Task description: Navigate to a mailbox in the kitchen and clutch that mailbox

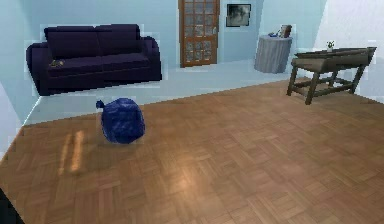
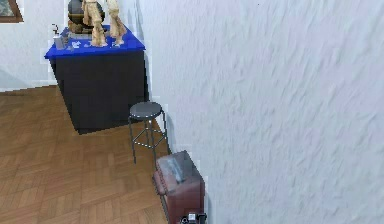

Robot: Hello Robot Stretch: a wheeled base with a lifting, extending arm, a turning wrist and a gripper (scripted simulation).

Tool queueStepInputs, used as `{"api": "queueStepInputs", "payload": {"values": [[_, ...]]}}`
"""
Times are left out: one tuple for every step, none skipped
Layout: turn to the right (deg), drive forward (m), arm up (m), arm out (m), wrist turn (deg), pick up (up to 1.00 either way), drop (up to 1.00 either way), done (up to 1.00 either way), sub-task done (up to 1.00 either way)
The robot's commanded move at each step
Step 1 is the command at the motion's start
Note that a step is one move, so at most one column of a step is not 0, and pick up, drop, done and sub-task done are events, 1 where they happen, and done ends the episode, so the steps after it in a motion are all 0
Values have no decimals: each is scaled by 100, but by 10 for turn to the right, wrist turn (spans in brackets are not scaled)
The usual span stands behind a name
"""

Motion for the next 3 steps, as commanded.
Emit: {"api": "queueStepInputs", "payload": {"values": [[0,0,0,0,450,0,0,0,0],[0,0,0,0,450,0,0,0,0],[0,0,0,0,450,0,0,0,0]]}}
